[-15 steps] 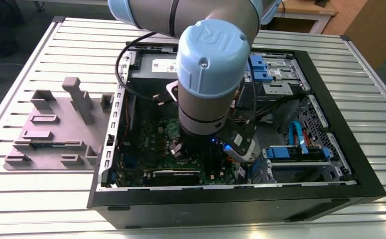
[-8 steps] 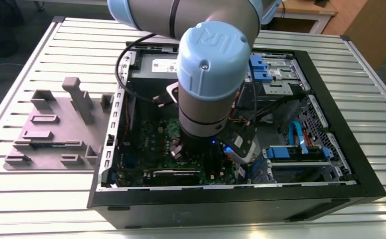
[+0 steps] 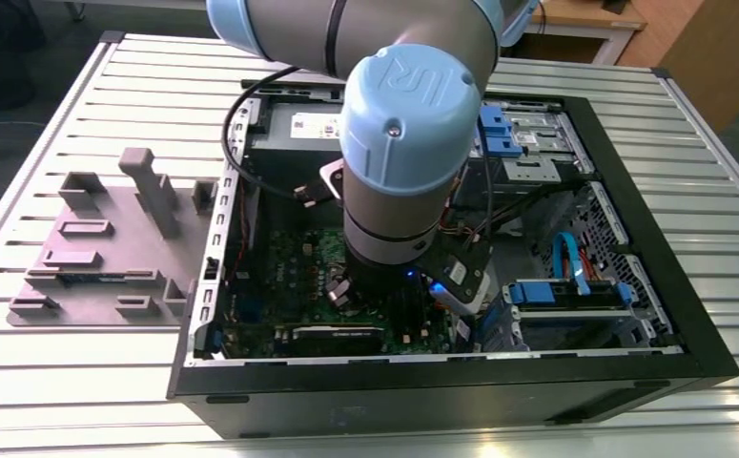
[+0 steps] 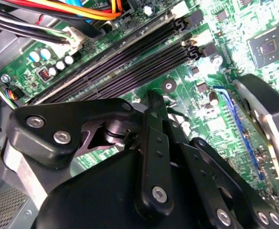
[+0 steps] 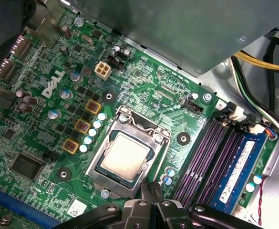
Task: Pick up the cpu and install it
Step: 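Install the first cpu locking lever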
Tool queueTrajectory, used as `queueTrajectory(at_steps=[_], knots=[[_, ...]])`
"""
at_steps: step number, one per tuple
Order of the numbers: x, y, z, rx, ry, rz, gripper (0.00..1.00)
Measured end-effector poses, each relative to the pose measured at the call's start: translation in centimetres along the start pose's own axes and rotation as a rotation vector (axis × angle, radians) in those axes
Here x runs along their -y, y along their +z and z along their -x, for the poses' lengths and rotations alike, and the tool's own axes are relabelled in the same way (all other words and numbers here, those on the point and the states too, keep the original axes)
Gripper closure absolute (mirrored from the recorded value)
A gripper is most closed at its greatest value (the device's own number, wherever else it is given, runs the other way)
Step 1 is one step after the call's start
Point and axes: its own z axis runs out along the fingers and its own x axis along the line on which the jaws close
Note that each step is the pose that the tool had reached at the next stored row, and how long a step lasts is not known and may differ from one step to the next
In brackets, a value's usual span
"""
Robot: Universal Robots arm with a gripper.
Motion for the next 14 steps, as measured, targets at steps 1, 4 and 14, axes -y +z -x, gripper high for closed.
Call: queueTrajectory(at_steps=[1,4,14], knots=[[0.00,0.00,0.00,0.0001,0.000,0.0000,0.89],[0.00,0.01,0.01,0.0001,0.000,0.0001,0.89],[0.00,0.02,0.00,0.0001,0.000,0.0001,0.89]])
